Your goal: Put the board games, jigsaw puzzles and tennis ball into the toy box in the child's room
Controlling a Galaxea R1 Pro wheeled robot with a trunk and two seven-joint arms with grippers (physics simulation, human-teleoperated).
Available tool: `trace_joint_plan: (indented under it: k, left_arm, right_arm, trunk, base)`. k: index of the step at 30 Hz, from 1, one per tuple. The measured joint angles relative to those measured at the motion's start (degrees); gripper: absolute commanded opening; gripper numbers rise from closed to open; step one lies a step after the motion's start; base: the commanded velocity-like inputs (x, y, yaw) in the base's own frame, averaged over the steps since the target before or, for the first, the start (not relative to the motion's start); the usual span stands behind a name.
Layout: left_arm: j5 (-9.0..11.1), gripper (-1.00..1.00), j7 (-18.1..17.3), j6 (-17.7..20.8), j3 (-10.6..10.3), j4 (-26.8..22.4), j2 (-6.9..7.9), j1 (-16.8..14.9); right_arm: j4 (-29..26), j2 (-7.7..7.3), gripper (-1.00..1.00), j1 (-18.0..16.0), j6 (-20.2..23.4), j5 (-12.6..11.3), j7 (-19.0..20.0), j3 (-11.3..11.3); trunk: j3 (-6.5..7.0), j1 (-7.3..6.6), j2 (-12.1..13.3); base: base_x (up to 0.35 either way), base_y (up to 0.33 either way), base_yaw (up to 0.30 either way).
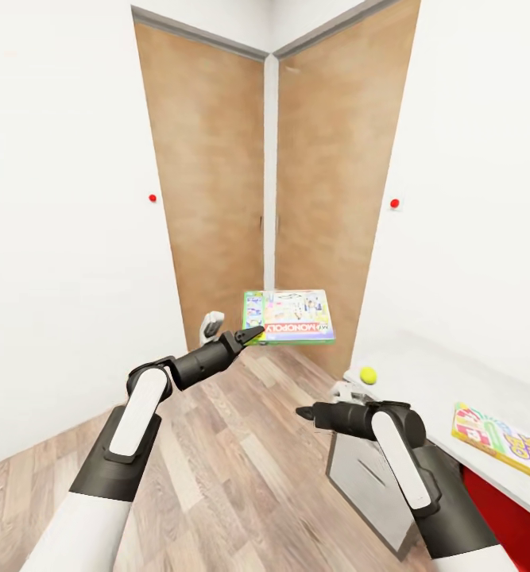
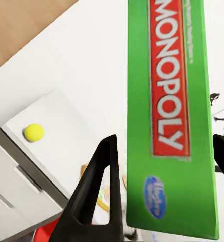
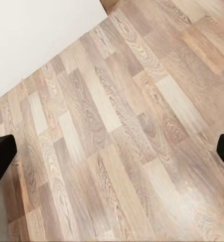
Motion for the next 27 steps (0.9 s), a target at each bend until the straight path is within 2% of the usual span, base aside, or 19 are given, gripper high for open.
trace_joint_plan:
  k: [4,5,7,12,13,15,16,17,21,27]
  left_arm:
    - [0.14,-1.00,0.00,0.04,-0.04,-1.01,0.00,0.10]
    - [0.14,-1.00,-0.03,0.09,-0.07,-1.99,0.00,0.40]
    - [0.10,-1.00,-0.01,0.10,-0.08,-2.56,0.00,0.64]
    - [0.07,-1.00,-0.03,0.14,-0.14,-4.13,-0.05,1.33]
    - [0.20,-1.00,-0.08,0.17,-0.20,-4.93,-0.07,1.66]
    - [0.04,-1.00,-0.09,0.17,-0.23,-5.14,-0.08,1.72]
    - [0.13,-1.00,-0.32,0.19,-0.32,-5.44,-0.08,1.80]
    - [0.29,-1.00,-0.41,0.21,-0.32,-5.47,-0.09,1.81]
    - [0.13,-1.00,-0.68,0.31,-0.27,-5.63,-0.04,1.86]
    - [0.10,-1.00,-0.87,0.39,-0.22,-5.81,-0.01,1.90]
  right_arm:
    - [-3.57,-0.14,1.00,0.08,0.38,-0.02,0.03,-0.25]
    - [-5.65,-0.49,1.00,0.10,0.37,-0.08,0.14,-0.48]
    - [-6.49,-0.85,1.00,0.10,0.37,-0.12,0.23,-0.66]
    - [-8.29,-3.01,1.00,-0.24,0.37,-0.38,1.12,-1.43]
    - [-9.14,-5.79,1.00,-1.29,0.35,-0.83,6.04,-2.48]
    - [-9.34,-7.10,1.00,-1.88,0.36,-1.33,9.24,-3.91]
    - [-9.53,-9.85,1.00,-2.73,0.35,-1.17,17.56,-7.45]
    - [-9.55,-10.41,1.00,-2.81,0.39,-1.30,18.68,-8.32]
    - [-9.58,-11.61,1.00,-2.94,0.34,-1.29,20.29,-9.23]
    - [-9.60,-12.52,1.00,-3.03,0.32,-1.34,21.22,-9.89]
  trunk:
    - [0.00,0.01,0.00]
    - [0.00,0.02,0.00]
    - [0.00,0.02,0.01]
    - [0.00,0.03,0.01]
    - [0.01,0.03,0.00]
    - [0.00,0.03,0.01]
    - [0.01,0.03,0.01]
    - [0.00,0.02,0.00]
    - [0.00,0.03,0.01]
    - [0.00,0.03,0.01]
  base:
    - [0.167,0.000,-0.259]
    - [0.077,0.000,-0.275]
    - [0.069,0.000,-0.276]
    - [0.034,0.000,-0.283]
    - [0.008,0.000,-0.287]
    - [0.004,0.000,-0.288]
    - [0.001,0.000,-0.289]
    - [0.001,0.000,-0.289]
    - [0.001,0.000,-0.289]
    - [0.000,0.000,-0.289]
